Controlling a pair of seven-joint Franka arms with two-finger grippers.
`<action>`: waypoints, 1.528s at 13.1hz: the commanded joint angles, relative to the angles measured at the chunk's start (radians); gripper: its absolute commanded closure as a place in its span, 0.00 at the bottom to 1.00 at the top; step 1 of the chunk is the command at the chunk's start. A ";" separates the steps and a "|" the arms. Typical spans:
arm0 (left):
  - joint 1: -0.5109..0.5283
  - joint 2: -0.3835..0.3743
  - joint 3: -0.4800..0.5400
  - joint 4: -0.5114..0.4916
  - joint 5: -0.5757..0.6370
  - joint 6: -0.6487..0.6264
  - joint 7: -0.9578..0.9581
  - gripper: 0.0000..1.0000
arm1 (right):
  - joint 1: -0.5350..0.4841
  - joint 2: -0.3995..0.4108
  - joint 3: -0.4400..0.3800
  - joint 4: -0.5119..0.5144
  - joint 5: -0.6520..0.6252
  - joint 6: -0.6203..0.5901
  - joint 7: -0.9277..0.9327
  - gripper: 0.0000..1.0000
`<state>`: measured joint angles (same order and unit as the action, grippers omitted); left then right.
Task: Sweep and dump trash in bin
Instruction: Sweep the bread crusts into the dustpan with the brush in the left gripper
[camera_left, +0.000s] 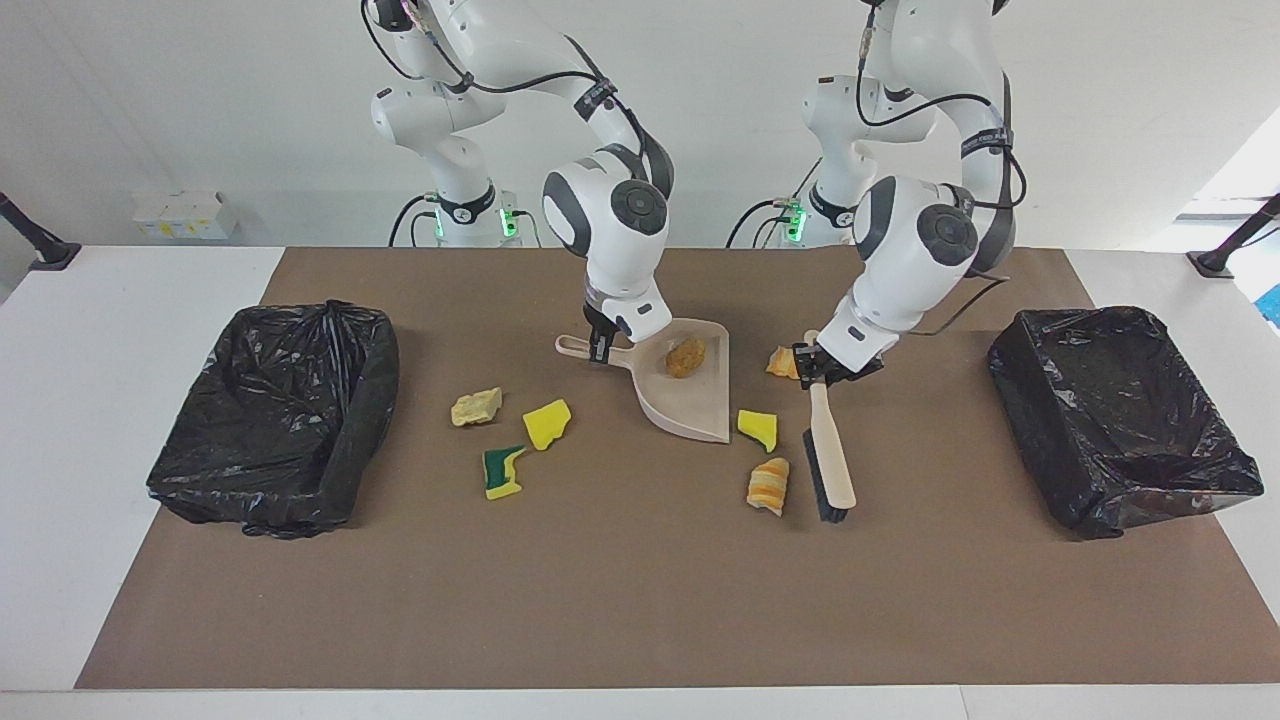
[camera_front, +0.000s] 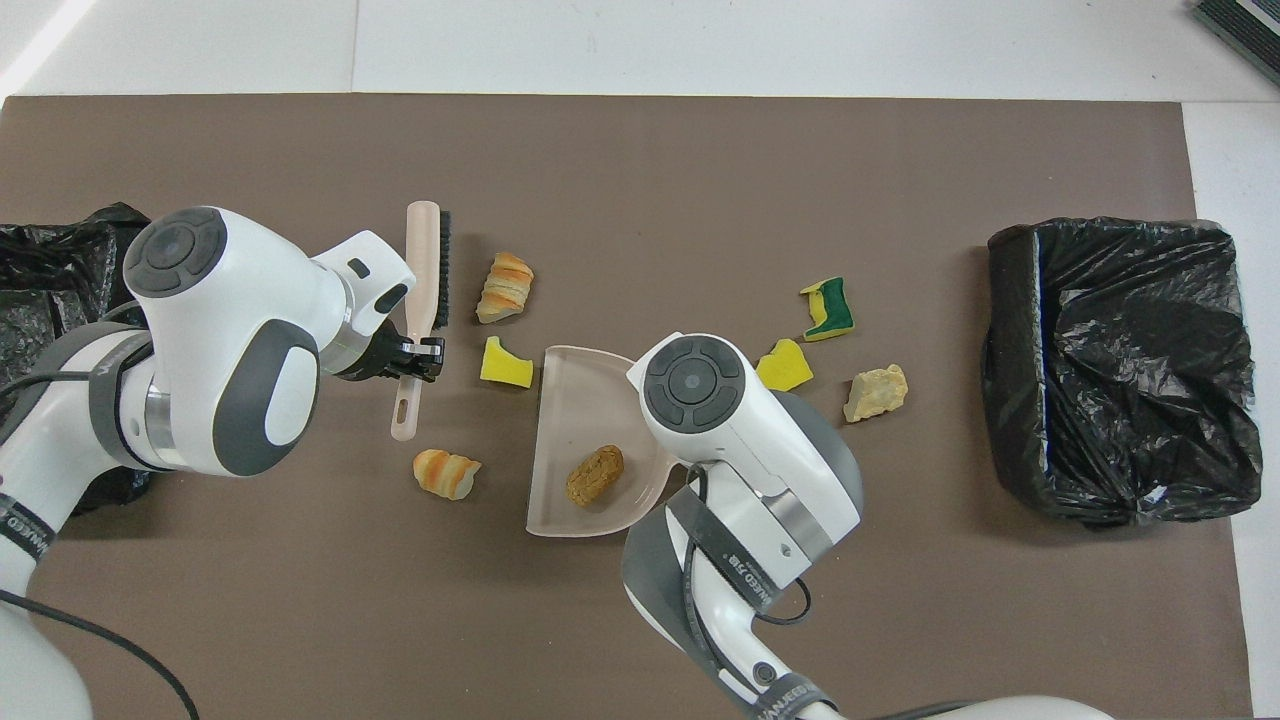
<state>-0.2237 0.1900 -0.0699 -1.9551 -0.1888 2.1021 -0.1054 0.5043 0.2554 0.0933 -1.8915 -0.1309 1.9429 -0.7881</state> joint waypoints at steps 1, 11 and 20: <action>0.015 0.086 -0.011 0.033 0.023 0.076 0.077 1.00 | -0.004 -0.024 0.006 -0.043 -0.007 0.024 -0.004 1.00; -0.049 0.019 -0.016 -0.040 0.135 -0.145 0.415 1.00 | 0.014 -0.053 0.008 -0.072 0.008 -0.018 0.337 1.00; -0.209 -0.093 -0.014 -0.093 -0.066 -0.163 0.093 1.00 | 0.013 -0.051 0.006 -0.072 0.008 -0.016 0.311 1.00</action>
<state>-0.4724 0.1665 -0.1012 -2.0289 -0.2082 1.9622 -0.0141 0.5195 0.2208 0.0980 -1.9374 -0.1273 1.9230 -0.4819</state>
